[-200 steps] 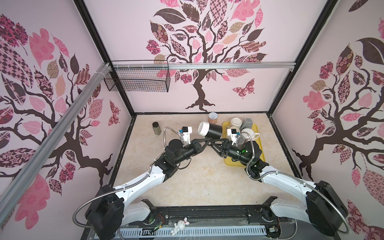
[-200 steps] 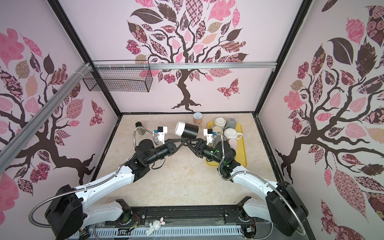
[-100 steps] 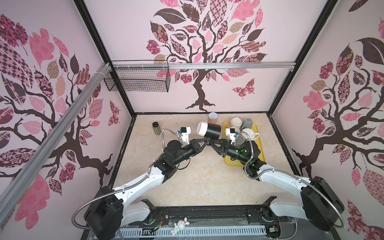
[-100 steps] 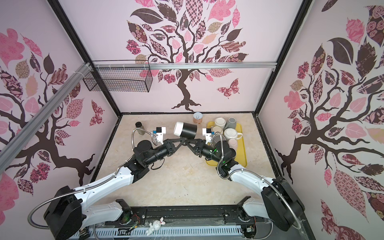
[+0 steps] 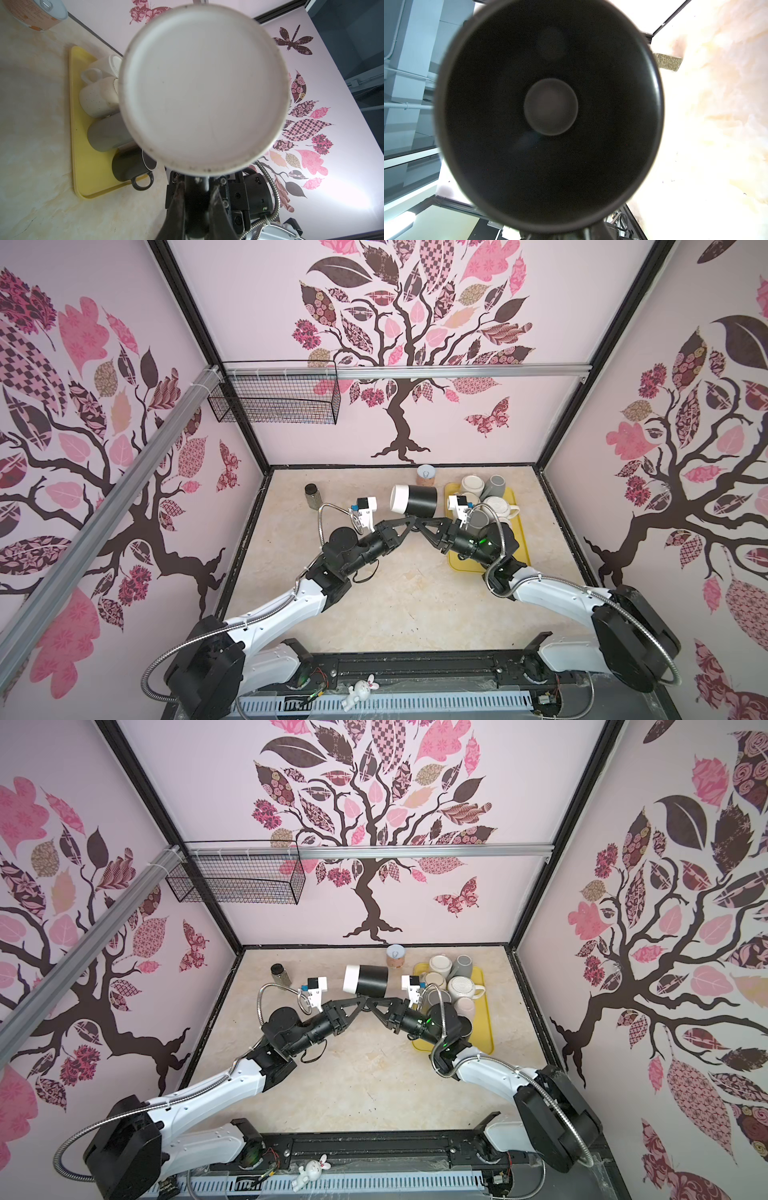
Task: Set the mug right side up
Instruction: 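Grasp the mug's open end with right gripper while left gripper holds base, then open left gripper and withdraw while right gripper carries the mug away, then set the mug upright on the table beside the can and open right gripper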
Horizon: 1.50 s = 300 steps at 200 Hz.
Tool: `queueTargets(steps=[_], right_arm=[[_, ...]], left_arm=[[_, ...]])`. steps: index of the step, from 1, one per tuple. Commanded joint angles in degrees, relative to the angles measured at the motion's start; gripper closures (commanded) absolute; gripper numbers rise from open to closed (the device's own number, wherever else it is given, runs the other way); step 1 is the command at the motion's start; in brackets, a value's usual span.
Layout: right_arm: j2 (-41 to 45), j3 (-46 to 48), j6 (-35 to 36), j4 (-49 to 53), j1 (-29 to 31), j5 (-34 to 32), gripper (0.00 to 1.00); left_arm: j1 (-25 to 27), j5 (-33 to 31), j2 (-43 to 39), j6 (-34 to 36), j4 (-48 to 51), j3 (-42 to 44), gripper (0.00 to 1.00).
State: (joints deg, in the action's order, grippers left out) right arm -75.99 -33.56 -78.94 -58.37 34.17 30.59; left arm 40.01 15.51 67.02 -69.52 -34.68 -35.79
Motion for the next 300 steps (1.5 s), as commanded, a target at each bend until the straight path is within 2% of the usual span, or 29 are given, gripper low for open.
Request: queueTargets(steps=[1, 27, 42, 70, 85, 101, 115, 129, 153, 186, 218, 300], right_arm=[[-0.68, -5.5, 3.43, -0.38, -0.15, -0.92, 1.0], [0.47, -7.72, 10.29, 8.87, -0.2, -0.69, 1.0], [0.88, -7.94, 12.6, 10.33, -0.23, -1.73, 1.0], [-0.05, -8.56, 14.4, 11.55, -0.25, -4.55, 1.0], [-1.22, -13.72, 19.66, 24.37, -0.5, -6.08, 1.0], [-3.94, -22.81, 31.89, 42.62, -0.4, -10.44, 1.0], [-7.22, -29.39, 40.3, 53.62, -0.4, -16.09, 1.0], [-10.94, -34.41, 47.06, 59.97, -0.42, -22.12, 1.0], [-17.55, -40.22, 54.16, 64.91, -0.42, -30.49, 1.0], [-29.0, -50.46, 60.31, 70.92, -0.38, -36.48, 1.0], [-38.73, -58.55, 63.01, 73.57, -0.58, -40.92, 1.0], [-58.18, -84.55, 67.71, 87.48, -2.93, -45.12, 1.0]], left_arm=[[0.08, 1.12, -2.94, 0.33, -1.78, 2.17, 0.91], [-2.8, 1.89, -6.36, 2.9, 2.48, 3.24, 0.7], [-4.48, 1.98, -8.63, 4.84, 5.79, 3.7, 0.61], [-6.86, 2.8, -12.46, 11.3, 15.44, 1.93, 0.5], [-7.95, 2.04, -14.38, 16.51, 25.8, -0.75, 0.49], [-8.33, -1.9, -15.45, 23.26, 38.31, -4.78, 0.47], [-8.53, -4.76, -15.68, 29.11, 47.06, -7.61, 0.45], [-8.61, -7.5, -15.46, 34.24, 53.52, -9.55, 0.44], [-8.8, -12.05, -14.78, 39.85, 60.9, -11.91, 0.42], [-8.94, -15.51, -13.66, 46.28, 66.63, -14.66, 0.41], [-9.18, -17.8, -12.5, 50.78, 69.01, -16.82, 0.4], [-9.47, -20.6, -9.51, 57.83, 69.79, -18.55, 0.38]])
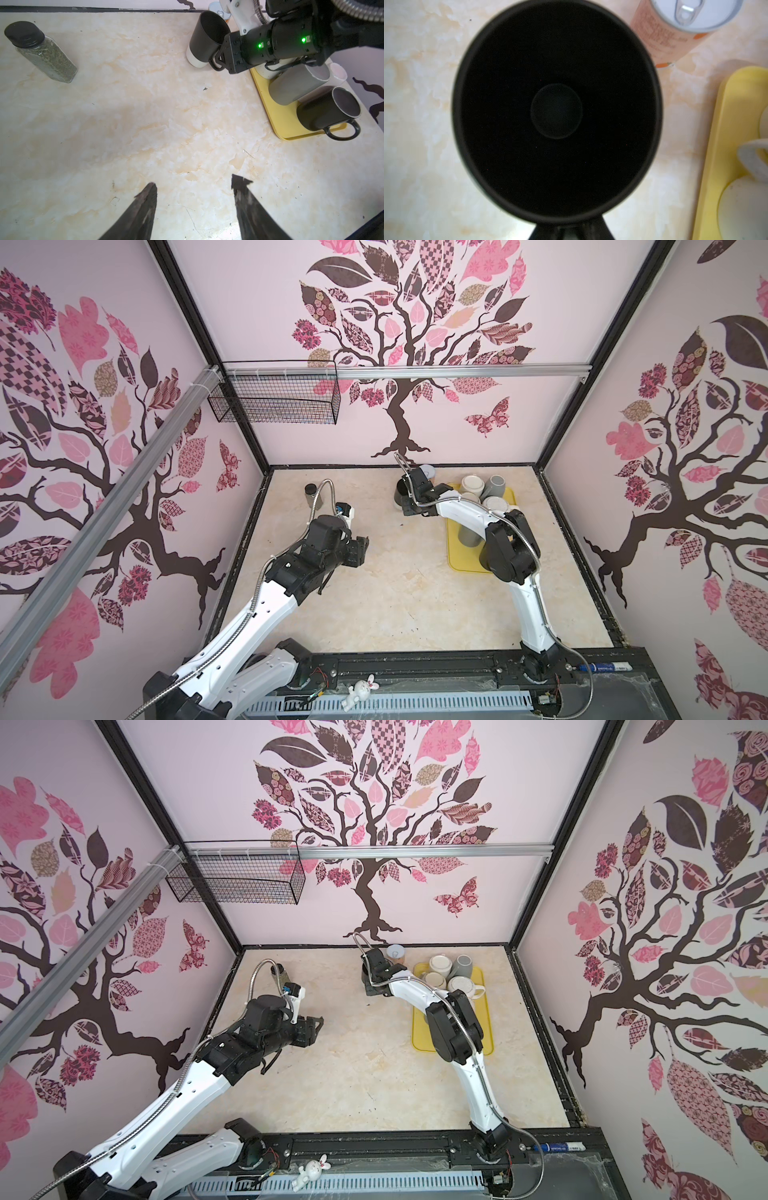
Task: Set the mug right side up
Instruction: 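Set the mug upright on the table beside the can and open right gripper, then move right gripper back over the tray's black mug while left gripper approaches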
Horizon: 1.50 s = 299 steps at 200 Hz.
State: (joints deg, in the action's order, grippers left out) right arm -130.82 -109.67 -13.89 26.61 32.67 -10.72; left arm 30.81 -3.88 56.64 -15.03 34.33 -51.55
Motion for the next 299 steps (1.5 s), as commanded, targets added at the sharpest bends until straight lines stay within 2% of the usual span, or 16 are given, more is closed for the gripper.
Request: queueTargets(steps=[1, 23, 48, 60, 75, 89, 136, 166, 187, 213, 234, 275, 299], right_arm=[[-3.49, -8.76, 2.7, 2.67, -1.44, -3.84, 1.0], [-5.87, -13.25, 4.39, 5.17, -1.95, -5.13, 1.0], [-6.28, -14.17, 5.88, 5.43, -2.07, -5.54, 0.98], [-6.37, -14.17, 6.54, 5.32, -2.23, -5.45, 0.93], [-6.7, -14.24, 7.49, 5.16, -2.26, -5.19, 0.77], [-6.98, -14.18, 8.5, 5.2, -2.31, -4.85, 0.68], [-6.22, -13.89, 9.99, 5.84, -2.33, -5.01, 0.63], [-2.17, -12.95, 9.67, 6.37, -2.27, -4.01, 0.56], [2.6, -10.78, 9.03, 6.57, -2.33, -2.38, 0.51], [11.61, -3.27, 8.19, 5.43, -2.75, -1.13, 0.49], [21.01, 7.4, 7.03, 2.63, -4.22, -0.48, 0.49], [39.8, 29.42, 2.55, 0.62, -9.92, -1.02, 0.47], [50.08, 42.37, -1.76, 3.97, -13.01, -1.12, 0.42]], left_arm=[[-0.29, -1.17, 0.94, 3.38, 0.81, -2.82, 0.38], [-0.23, -1.14, 1.69, 3.84, 1.05, -2.86, 0.38], [-0.15, -1.15, 2.14, 4.04, 0.71, -2.92, 0.38], [-0.15, -1.28, 2.37, 4.13, 0.48, -2.94, 0.38], [-0.17, -1.23, 2.5, 3.95, 0.29, -3.03, 0.38], [-0.28, -1.04, 2.63, 3.47, 0.19, -3.16, 0.38], [-0.25, 0.24, 3.64, 2.27, 0.43, -4.04, 0.37], [-0.28, 1.17, 4.43, 1.69, 0.8, -4.71, 0.37], [-0.25, 3.89, 4.82, 1.61, -0.35, -4.06, 0.43], [-0.28, 7.88, 7.14, 0.19, -1.43, -3.91, 0.44], [0.63, 9.99, 10.01, -1.63, -1.07, -5.12, 0.46], [11.27, 3.79, 15.5, -1.24, -0.92, -9.35, 0.46], [14.23, 6.31, 20.09, -4.14, -3.8, -11.35, 0.59]])
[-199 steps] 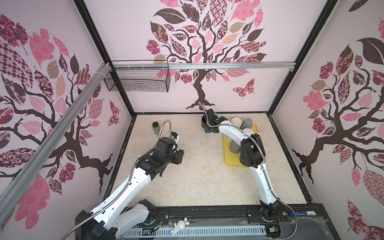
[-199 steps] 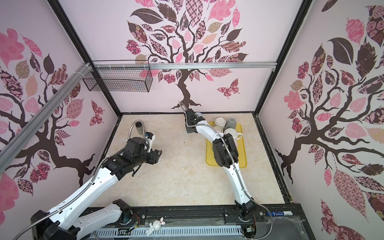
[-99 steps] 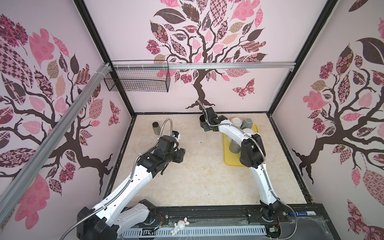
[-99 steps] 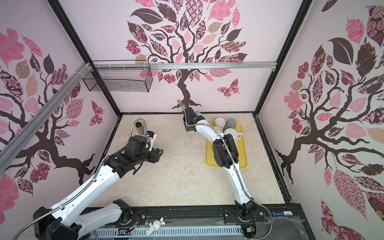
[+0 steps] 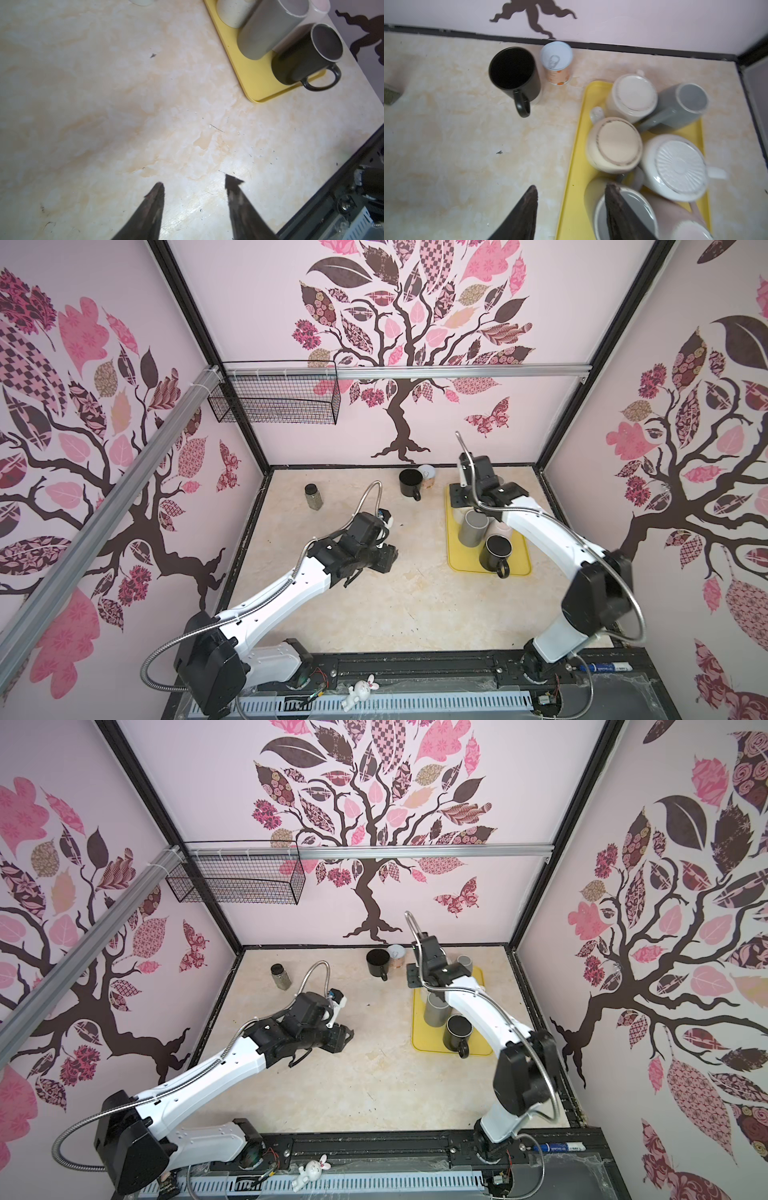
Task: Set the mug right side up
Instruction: 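Move right gripper back over the tray's black mug while left gripper approaches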
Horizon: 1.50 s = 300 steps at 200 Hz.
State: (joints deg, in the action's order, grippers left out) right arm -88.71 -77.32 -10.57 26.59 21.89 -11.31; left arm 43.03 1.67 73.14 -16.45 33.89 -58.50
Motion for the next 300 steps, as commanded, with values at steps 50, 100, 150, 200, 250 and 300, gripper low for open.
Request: queueTargets(steps=[50, 100, 150, 200, 250, 300], right_arm=[[28.91, 23.26, -8.29, 13.32, -13.76, 1.67, 0.28], [32.41, 32.57, -13.97, 7.97, -17.78, 9.88, 0.14], [30.96, 42.02, -17.36, 1.26, -17.76, 17.94, 0.14], [35.07, 46.49, -21.56, -6.77, -16.78, 27.53, 0.26], [31.87, 42.27, -23.51, -7.57, -7.14, 26.18, 0.27], [32.06, 42.86, -25.79, -11.08, -6.74, 32.63, 0.27]], left_arm=[[7.15, 6.98, 16.47, -6.27, -6.1, -14.13, 0.59], [7.78, 9.93, 18.37, -9.74, -7.17, -12.31, 0.56], [7.78, 6.9, 13.37, -10.26, -8.08, -4.45, 0.55], [7.78, 5.0, 10.3, -10.87, -7.16, -0.4, 0.54], [7.78, 3.53, 9.97, -10.91, -6.47, -0.06, 0.53], [7.93, 3.86, 10.89, -10.67, -9.53, -0.61, 0.53]])
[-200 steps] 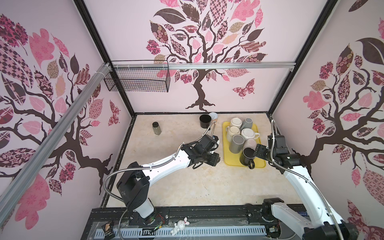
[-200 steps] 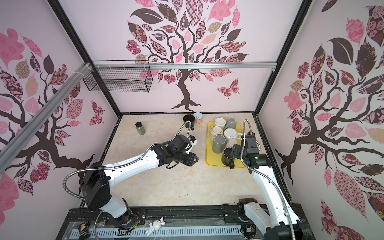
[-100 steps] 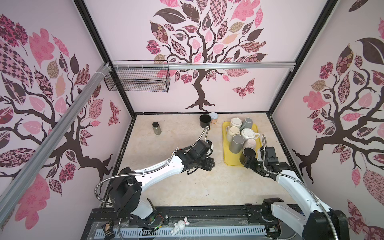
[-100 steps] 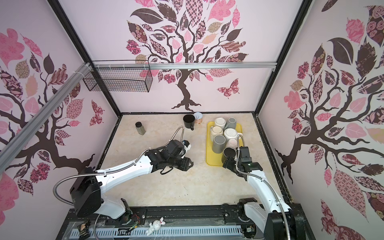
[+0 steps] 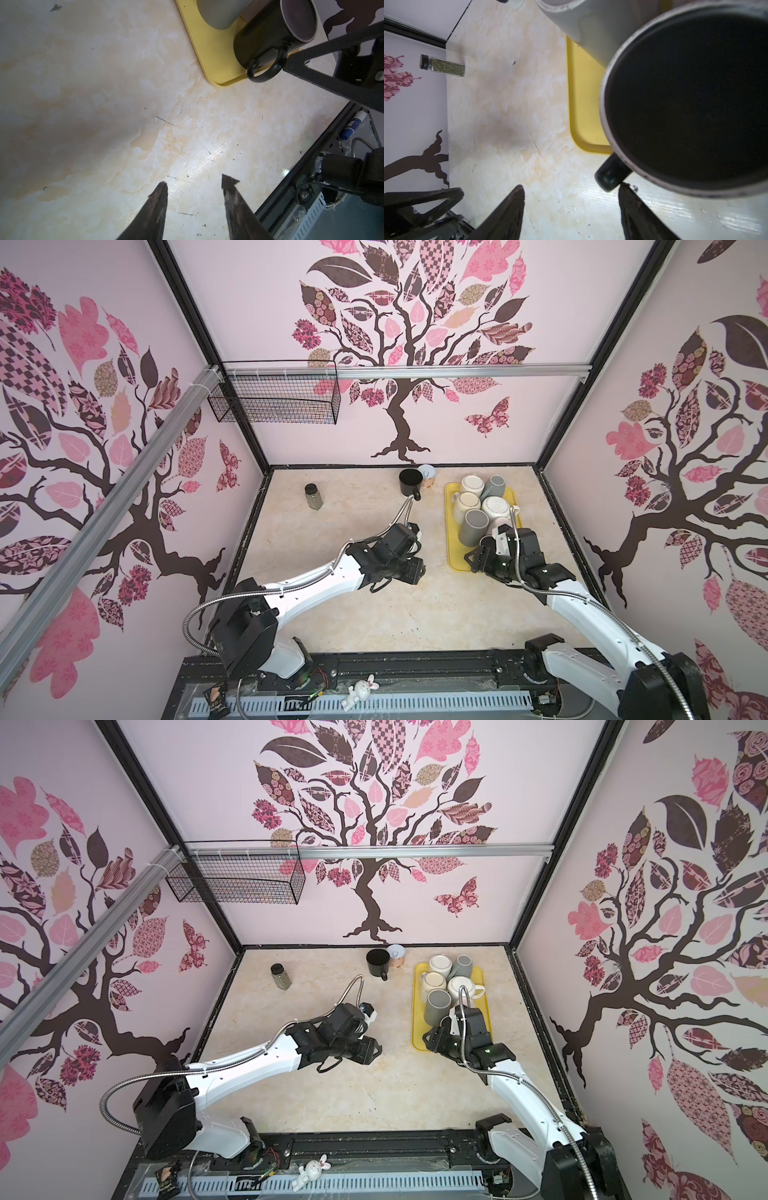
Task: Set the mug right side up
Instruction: 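Move right gripper back over the tray's black mug while left gripper approaches, then grasp the upside-down black mug's handle with the left gripper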
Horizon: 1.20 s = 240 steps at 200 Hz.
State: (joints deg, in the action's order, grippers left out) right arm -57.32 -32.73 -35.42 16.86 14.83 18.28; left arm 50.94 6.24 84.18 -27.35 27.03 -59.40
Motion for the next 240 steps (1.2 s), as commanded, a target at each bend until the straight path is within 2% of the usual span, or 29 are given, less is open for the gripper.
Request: queueTargets(steps=[1, 19, 54, 89, 111, 140, 176, 203, 240], right_arm=[[0.78, -1.9, -0.86, -1.15, 0.3, 3.01, 0.27], [2.67, -4.53, 1.28, 3.74, 0.29, 1.14, 0.25], [7.49, -6.73, 3.84, 12.71, 0.2, -6.81, 0.19], [11.73, -4.63, 1.87, 15.88, -0.12, -13.57, 0.14], [16.99, -2.22, 0.46, 16.34, -3.08, -17.47, 0.13], [21.19, -0.78, 0.71, 16.06, -10.51, -15.11, 0.14], [19.51, 1.13, -0.32, 13.27, -10.59, -11.95, 0.13], [18.89, 3.38, -2.95, 11.01, -10.55, -7.98, 0.13], [22.89, 3.43, -3.92, 12.92, -10.52, -10.64, 0.13]], left_arm=[[0.07, -0.8, -0.15, 0.3, -2.76, 0.22, 0.53], [1.33, -2.36, 0.76, 2.25, -5.15, 0.28, 0.52], [5.26, -3.46, 6.01, 7.12, -9.18, -2.92, 0.49], [8.22, -3.37, 13.75, 12.57, -9.25, -9.85, 0.48], [9.06, -2.24, 18.39, 13.67, -8.44, -13.81, 0.47], [9.68, -2.09, 22.69, 14.0, -7.4, -17.97, 0.46], [9.76, -1.67, 27.42, 14.25, -7.87, -23.12, 0.46], [9.71, -3.66, 31.6, 14.44, -7.69, -27.57, 0.46], [9.78, -5.09, 36.45, 15.3, -7.39, -33.68, 0.46]])
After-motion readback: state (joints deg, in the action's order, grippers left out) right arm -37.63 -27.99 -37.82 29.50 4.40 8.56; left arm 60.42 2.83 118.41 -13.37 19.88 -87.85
